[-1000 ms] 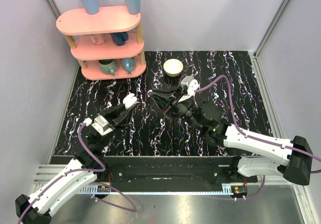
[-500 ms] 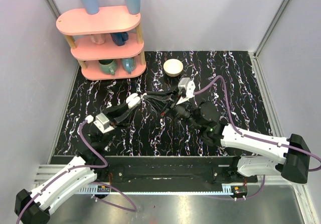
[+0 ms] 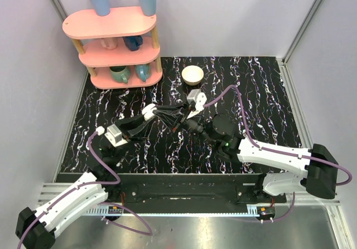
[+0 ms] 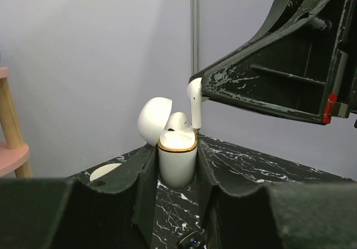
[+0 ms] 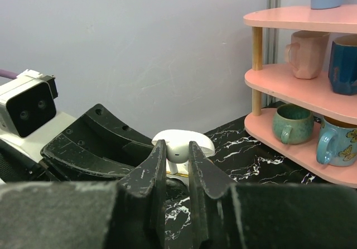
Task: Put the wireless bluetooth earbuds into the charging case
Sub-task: Insert the left earbud into the left side groove of the charging case.
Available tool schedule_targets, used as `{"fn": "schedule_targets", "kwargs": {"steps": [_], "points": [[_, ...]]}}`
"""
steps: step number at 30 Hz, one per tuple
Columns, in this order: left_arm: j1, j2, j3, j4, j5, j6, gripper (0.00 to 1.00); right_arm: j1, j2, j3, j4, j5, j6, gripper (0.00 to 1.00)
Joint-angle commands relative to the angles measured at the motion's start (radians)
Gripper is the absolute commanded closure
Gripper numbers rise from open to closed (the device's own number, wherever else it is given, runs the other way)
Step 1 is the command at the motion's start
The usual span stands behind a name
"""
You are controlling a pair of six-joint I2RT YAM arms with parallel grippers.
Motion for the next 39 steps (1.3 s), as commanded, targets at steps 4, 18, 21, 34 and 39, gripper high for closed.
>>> {"fn": "schedule_targets", "kwargs": {"steps": [4,18,21,34,39], "points": [[0.000,0.025,-0.004,0.105,0.025,-0.021,1.00,0.020,0.002,0.047,0.089,-0.016,-0.022,1.00],[-0.002,0.042,-0.005,0.128,0.042,-0.013,1.00,0.025,0.037,0.064,0.100,-0.019,-0.009,1.00],[-0.002,0.045,-0.004,0.130,0.048,-0.009,1.00,0.028,0.045,0.064,0.104,-0.019,-0.012,1.00],[-0.002,0.050,-0.007,0.145,0.050,-0.012,1.00,0.031,0.056,0.062,0.112,-0.016,-0.012,1.00],[-0.002,0.053,-0.005,0.161,0.048,-0.013,1.00,0.033,0.059,0.059,0.112,-0.019,-0.008,1.00]]}}
